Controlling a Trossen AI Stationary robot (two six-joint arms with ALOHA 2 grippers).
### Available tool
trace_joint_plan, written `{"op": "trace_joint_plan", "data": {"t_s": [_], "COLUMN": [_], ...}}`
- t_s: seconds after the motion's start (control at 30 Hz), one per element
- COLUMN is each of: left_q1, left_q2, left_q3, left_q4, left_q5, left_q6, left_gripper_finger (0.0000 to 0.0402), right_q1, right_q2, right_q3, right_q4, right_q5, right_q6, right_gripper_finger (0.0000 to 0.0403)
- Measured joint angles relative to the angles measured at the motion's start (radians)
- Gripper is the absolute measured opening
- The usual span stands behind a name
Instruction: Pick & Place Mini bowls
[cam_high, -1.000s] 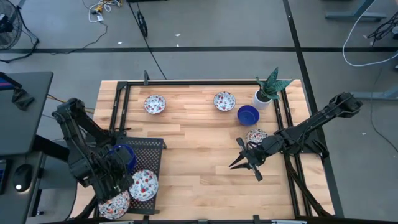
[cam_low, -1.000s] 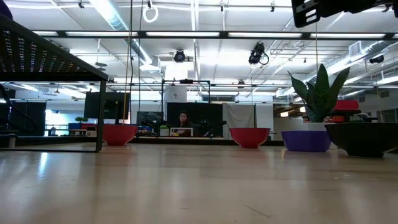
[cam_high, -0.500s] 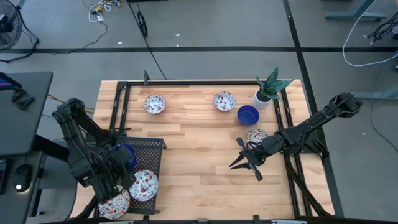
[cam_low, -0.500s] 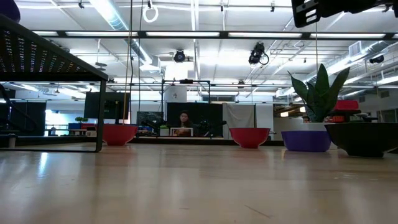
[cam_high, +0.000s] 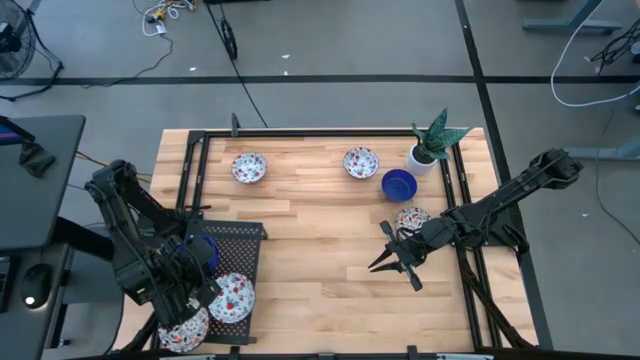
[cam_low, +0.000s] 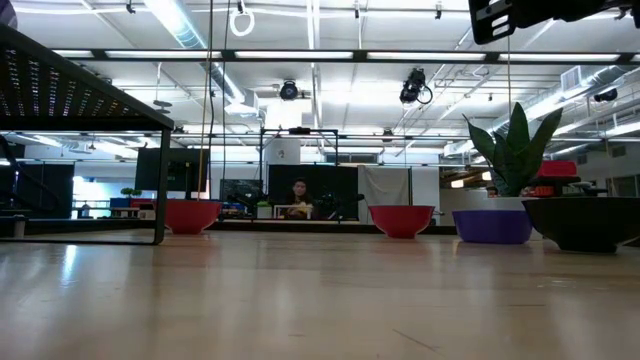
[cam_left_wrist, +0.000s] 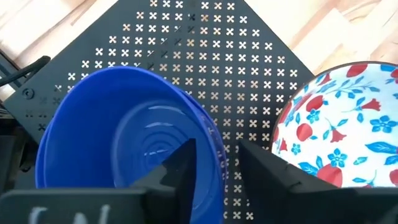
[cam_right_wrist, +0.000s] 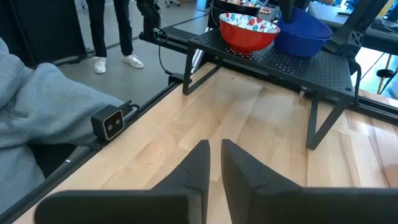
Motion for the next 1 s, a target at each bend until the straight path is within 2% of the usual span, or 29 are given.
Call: {"op": "trace_joint_plan", "data": {"t_s": [0.13, 0.23, 0.37, 0.53, 0.6, 1.0], "left_q1": [0.0, 0.0, 0.0, 0.0, 0.0, 0.002], "left_q2": [0.0, -0.001, -0.001, -0.001, -0.001, 0.033], "left_q3": [0.008, 0.018, 0.02, 0.02, 0.02, 0.021], "left_q4": [-0.004, -0.007, -0.007, 0.004, 0.007, -0.003], "left_q5": [0.032, 0.033, 0.036, 0.059, 0.066, 0.092], "left_q6": [0.001, 0.005, 0.012, 0.059, 0.082, 0.116], "left_gripper_finger": [0.0147, 0.014, 0.0102, 0.0028, 0.001, 0.0014], "right_q1": [0.0, 0.0, 0.0, 0.0, 0.0, 0.0], "right_q2": [0.0, 0.0, 0.0, 0.0, 0.0, 0.0], "right_q3": [0.0, 0.0, 0.0, 0.0, 0.0, 0.0], "right_q4": [0.0, 0.003, 0.006, 0.007, 0.007, 0.007], "right_q5": [0.0, 0.0, 0.0, 0.0, 0.0, 0.0], "right_q6": [0.0, 0.0, 0.0, 0.0, 0.0, 0.0], "right_gripper_finger": [0.004, 0.004, 0.004, 0.004, 0.004, 0.004]}}
